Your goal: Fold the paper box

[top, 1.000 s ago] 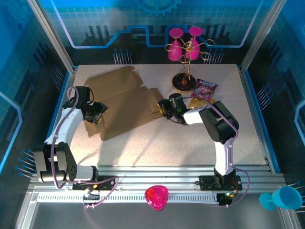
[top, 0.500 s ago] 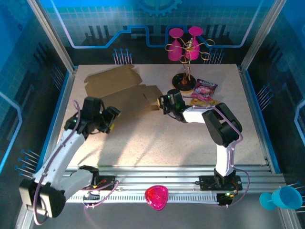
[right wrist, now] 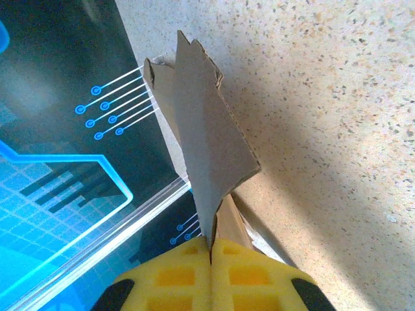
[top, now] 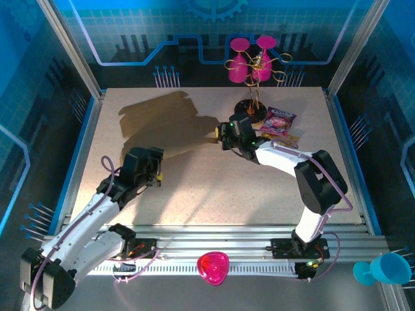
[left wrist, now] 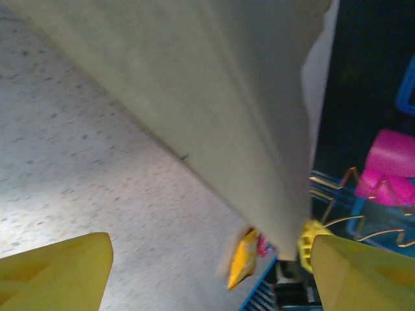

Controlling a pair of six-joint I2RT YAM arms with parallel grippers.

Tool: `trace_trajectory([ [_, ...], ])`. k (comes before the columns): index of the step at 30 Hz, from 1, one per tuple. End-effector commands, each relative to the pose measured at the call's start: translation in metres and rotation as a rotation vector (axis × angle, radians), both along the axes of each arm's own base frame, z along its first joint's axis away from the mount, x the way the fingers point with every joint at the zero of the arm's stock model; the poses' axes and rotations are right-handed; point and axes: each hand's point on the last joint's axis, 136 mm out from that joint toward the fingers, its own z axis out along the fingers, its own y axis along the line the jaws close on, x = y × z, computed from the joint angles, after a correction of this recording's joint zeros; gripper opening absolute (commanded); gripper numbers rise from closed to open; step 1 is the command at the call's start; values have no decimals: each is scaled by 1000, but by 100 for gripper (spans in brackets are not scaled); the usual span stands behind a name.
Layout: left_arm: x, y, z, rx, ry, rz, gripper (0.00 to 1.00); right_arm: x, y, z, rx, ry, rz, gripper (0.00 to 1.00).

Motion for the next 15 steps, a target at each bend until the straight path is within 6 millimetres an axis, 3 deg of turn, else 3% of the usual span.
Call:
trace_trajectory([
  [1,7,7,1,-20,-41,80,78,-8,-5,11,34,16,-40,0],
  [4,4,12,-6,-44,-40,124,70,-10,-4,16,46,18,-32,0],
  [6,4,20,-5,-35,-60,163,56,-12,-4,20,45,19,-24,0],
  [11,7,30,3,-5,-95,197,8,-21,-8,29,32,17,-14,0],
  [14,8,31,1,-10,-94,207,0,-25,-10,35,28,-1,-1,0],
  [15,9,31,5,-10,-104,208,0,-26,-11,40,25,-20,10,7],
])
